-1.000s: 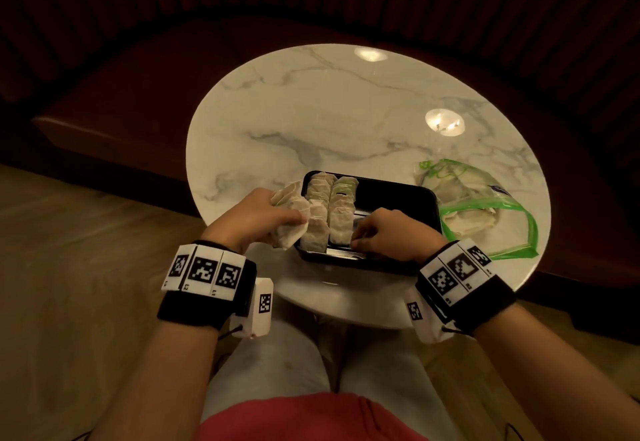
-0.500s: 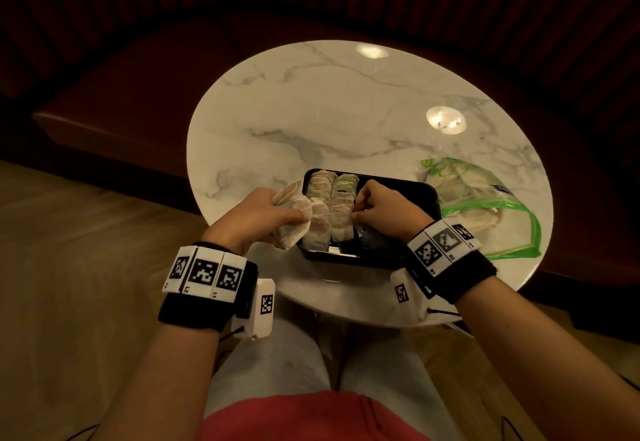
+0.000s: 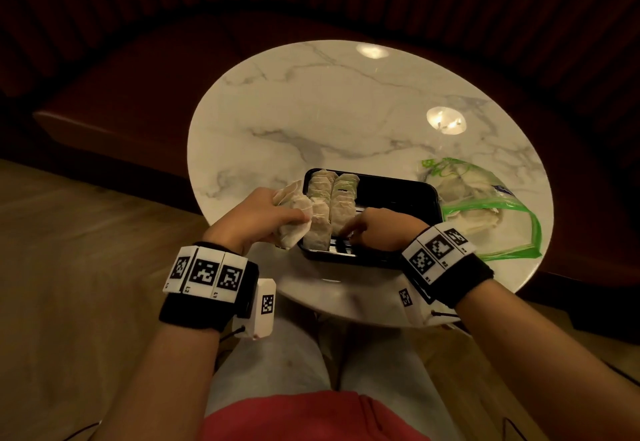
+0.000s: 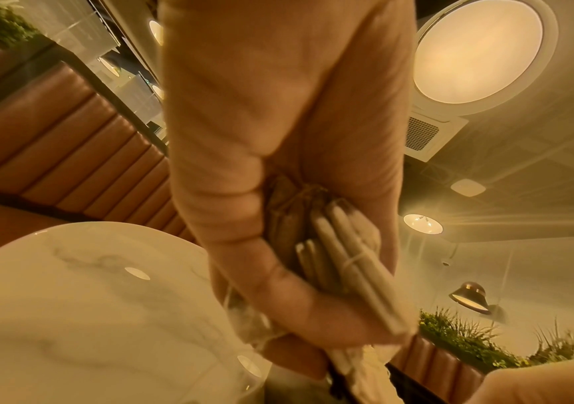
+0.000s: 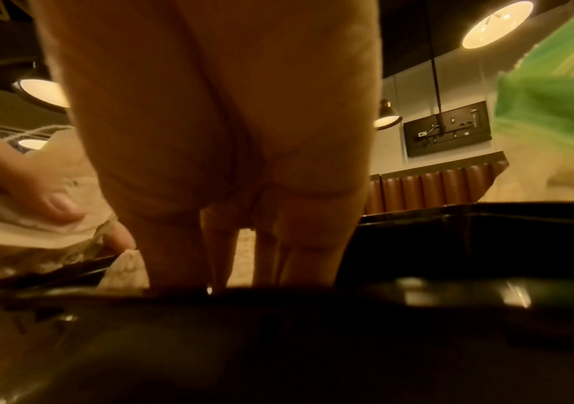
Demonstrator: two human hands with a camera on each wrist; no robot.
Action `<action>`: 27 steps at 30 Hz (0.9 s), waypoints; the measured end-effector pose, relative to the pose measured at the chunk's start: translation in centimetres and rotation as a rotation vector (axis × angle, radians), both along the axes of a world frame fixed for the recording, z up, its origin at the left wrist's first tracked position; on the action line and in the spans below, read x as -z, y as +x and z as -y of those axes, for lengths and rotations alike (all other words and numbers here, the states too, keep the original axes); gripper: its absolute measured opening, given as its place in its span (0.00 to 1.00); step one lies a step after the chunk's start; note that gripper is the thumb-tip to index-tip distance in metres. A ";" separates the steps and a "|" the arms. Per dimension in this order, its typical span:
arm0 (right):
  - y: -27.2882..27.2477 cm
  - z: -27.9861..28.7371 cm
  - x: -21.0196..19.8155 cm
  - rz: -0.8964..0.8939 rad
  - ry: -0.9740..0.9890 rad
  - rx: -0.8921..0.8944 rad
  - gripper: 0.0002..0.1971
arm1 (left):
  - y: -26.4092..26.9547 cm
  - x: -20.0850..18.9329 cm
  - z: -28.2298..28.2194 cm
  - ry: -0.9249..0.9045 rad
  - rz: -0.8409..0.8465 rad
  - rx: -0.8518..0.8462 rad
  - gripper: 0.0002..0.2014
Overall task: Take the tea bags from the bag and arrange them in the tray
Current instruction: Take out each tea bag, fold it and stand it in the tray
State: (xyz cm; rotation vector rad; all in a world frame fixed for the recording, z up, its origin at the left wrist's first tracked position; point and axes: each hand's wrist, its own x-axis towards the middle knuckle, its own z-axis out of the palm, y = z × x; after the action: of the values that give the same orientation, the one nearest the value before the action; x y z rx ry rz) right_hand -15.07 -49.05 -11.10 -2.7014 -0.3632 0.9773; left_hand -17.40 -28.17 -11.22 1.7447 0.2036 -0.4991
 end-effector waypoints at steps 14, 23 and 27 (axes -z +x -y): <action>-0.1 0.7 -2.5 0.151 0.254 0.067 0.10 | -0.5 -1.2 -1.1 -0.129 0.051 -0.107 0.07; -2.6 -2.5 -6.0 0.198 0.908 0.290 0.14 | -1.7 -3.5 0.4 -0.547 0.072 -0.202 0.06; -2.2 -3.0 -5.8 0.228 0.949 0.379 0.09 | -2.2 -3.1 1.0 -0.567 0.083 -0.179 0.15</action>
State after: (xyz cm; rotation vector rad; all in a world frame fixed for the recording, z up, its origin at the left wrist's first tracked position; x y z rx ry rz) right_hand -17.29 -46.04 -5.32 -1.8882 -0.2468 0.2590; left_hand -19.55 -29.22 -8.16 1.1776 0.1391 -0.3119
